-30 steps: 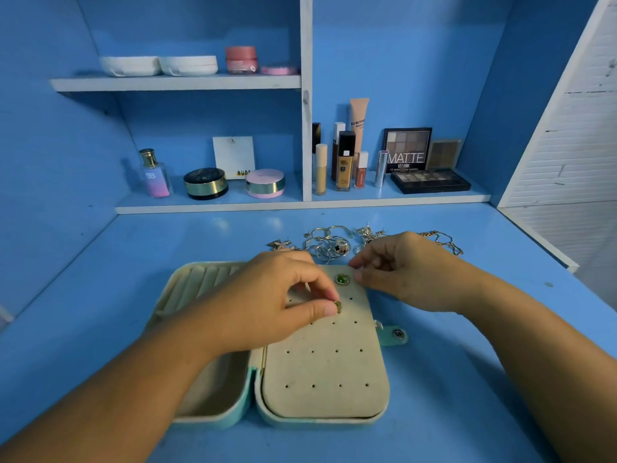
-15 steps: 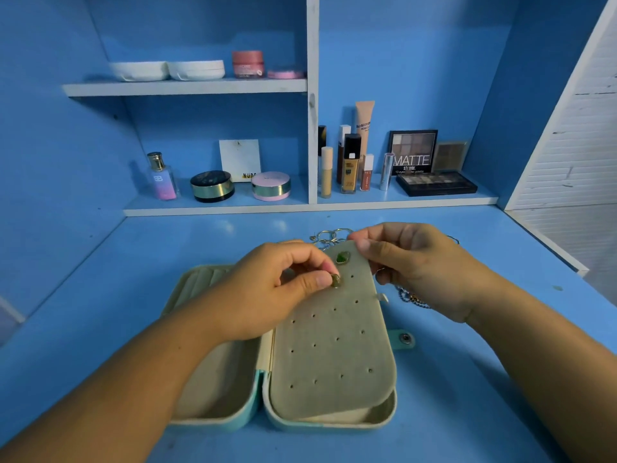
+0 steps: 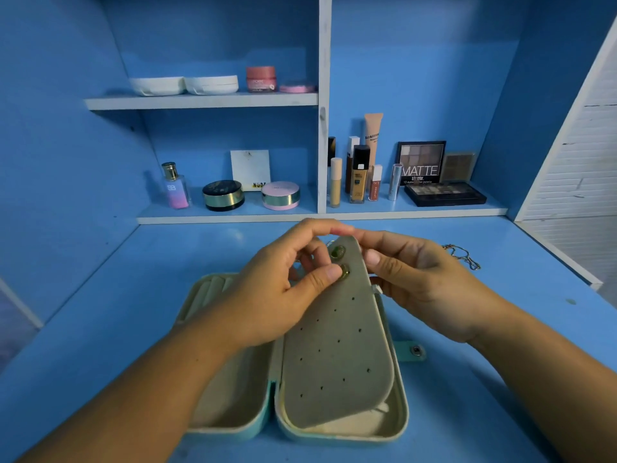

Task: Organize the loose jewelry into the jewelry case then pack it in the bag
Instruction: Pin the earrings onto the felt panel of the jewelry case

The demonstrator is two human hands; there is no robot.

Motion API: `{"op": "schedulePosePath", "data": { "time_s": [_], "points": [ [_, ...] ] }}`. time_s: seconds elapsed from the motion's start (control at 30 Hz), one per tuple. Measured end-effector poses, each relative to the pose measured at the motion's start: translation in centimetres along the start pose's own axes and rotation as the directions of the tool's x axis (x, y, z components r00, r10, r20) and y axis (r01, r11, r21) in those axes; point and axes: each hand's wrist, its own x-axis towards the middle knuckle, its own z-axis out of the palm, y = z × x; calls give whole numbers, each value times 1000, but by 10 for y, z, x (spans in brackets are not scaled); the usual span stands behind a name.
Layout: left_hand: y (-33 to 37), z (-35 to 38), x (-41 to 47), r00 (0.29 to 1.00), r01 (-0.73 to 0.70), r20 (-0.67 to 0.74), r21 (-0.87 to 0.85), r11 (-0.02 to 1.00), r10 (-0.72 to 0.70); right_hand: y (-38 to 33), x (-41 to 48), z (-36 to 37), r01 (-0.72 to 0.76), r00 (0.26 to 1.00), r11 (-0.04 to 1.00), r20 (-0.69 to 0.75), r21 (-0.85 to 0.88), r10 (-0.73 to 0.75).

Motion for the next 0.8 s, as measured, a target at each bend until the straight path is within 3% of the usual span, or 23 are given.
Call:
{"op": "schedulePosePath", "data": {
  "time_s": [0.07,0.2,0.27,0.33,0.37,0.43,0.5,0.53,0.67,0.8],
  "points": [
    [1,-1,-1,996,-83,30,88,993,80,0,1,0,-3,999,998,32,69,1],
    [-2,-2,0,992,-117,52,140,983,111,6,3,-4,-43,998,988,43,151,37],
    [-2,-4,1,993,-112,53,132,985,106,6,4,-9,-41,997,995,65,94,35],
    [-3,-5,1,993,-102,69,115,988,94,0,2,-14,-3,1000,990,18,-138,5],
    [-4,-5,2,993,-99,78,109,989,90,-4,1,-18,12,998,936,-55,-351,-34],
    [-5,-4,2,993,-90,83,103,991,82,-11,0,-35,-63,967,648,-206,-759,-147],
    [-6,-5,2,994,-76,79,83,994,70,-15,-1,-55,-194,944,373,-276,-907,-181],
    [-7,-6,2,995,-70,73,70,995,65,-15,-1,-64,-237,941,314,-298,-919,-160],
    [-10,-9,1,998,-44,55,23,999,43,-6,2,-78,-270,959,226,-282,-936,-24],
    [-14,-10,2,998,-38,59,-32,999,39,0,7,-71,-249,966,200,-257,-948,-16]
  ]
}}
